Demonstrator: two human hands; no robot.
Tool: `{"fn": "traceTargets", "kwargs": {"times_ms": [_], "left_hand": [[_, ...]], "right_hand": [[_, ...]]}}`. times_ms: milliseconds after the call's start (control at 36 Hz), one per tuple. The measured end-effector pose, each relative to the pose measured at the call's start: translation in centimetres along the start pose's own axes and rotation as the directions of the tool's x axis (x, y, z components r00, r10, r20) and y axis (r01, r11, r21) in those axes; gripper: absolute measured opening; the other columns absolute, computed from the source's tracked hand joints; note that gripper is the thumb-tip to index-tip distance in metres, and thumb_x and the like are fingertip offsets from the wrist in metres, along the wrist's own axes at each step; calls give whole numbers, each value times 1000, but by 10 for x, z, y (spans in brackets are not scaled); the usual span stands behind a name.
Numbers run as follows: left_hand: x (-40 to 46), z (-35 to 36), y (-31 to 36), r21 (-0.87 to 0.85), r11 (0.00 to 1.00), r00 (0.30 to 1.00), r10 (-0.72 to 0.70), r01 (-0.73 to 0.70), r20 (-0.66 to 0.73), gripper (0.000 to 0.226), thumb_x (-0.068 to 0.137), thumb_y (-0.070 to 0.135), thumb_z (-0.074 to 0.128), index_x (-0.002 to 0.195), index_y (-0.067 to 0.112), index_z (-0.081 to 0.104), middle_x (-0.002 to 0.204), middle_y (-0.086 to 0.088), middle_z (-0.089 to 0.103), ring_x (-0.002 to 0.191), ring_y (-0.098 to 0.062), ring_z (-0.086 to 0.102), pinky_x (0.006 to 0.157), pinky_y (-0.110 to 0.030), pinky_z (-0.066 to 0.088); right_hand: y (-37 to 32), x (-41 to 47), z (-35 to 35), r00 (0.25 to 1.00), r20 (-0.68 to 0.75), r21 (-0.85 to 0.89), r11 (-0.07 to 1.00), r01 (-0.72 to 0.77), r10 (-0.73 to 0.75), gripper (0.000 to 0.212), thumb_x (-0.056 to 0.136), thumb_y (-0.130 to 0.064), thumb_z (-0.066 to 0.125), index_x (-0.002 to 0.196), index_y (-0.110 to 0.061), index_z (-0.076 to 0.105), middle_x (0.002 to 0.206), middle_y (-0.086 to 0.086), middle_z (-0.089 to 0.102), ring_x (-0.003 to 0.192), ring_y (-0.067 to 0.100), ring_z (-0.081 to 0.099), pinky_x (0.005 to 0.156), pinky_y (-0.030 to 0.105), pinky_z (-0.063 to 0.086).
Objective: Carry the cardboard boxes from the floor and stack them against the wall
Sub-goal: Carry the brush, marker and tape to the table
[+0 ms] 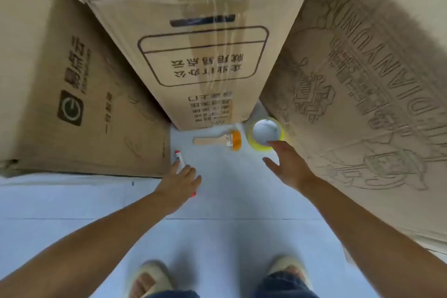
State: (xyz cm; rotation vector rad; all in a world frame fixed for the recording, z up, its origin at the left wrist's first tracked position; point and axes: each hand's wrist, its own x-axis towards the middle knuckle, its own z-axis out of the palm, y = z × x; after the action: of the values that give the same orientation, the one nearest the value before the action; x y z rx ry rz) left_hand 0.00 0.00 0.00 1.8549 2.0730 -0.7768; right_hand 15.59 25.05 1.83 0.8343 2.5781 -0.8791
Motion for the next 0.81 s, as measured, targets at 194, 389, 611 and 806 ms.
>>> {"fn": "traceTargets", "kwargs": {"times_ms": [194, 389, 611, 806], "left_hand": [[29, 36, 2, 175, 981, 976, 50, -88, 213, 46, 97, 9, 41, 139, 0, 27, 143, -26, 28, 135, -40, 24, 112, -59, 12], [58, 17, -9, -64, 991, 990, 120, -116, 71, 34, 81, 10, 63, 113, 7, 53, 111, -14, 56, 97, -29, 58, 86, -36, 45], [97, -19, -15, -505, 821, 945, -326, 265, -33, 38, 94, 17, 44, 130, 7, 40, 119, -12, 56, 107, -27, 55, 79, -32, 45], [125, 5, -25, -430, 814, 912, -404, 391, 67, 45, 96, 23, 42, 139, 12, 33, 129, -7, 52, 117, -24, 50, 87, -32, 43]], "right_hand": [[26, 36, 28, 993, 22, -142, 983, 118, -116, 56, 94, -27, 56, 144, -13, 36, 147, 4, 39, 134, 27, 39, 104, 32, 35], [37, 56, 29, 993, 93, -451, 887, 103, -68, 44, 92, -26, 58, 133, -12, 50, 130, 9, 53, 126, 28, 47, 107, 41, 35], [27, 37, 32, 981, -100, -450, 887, 105, -167, 34, 50, -16, 91, 70, -9, 65, 61, 6, 58, 53, 27, 62, 35, 30, 42], [30, 8, 18, 992, -117, -63, 997, 33, -40, 26, 99, -20, 46, 116, -6, 59, 110, 10, 60, 102, 30, 56, 84, 42, 48]]}}
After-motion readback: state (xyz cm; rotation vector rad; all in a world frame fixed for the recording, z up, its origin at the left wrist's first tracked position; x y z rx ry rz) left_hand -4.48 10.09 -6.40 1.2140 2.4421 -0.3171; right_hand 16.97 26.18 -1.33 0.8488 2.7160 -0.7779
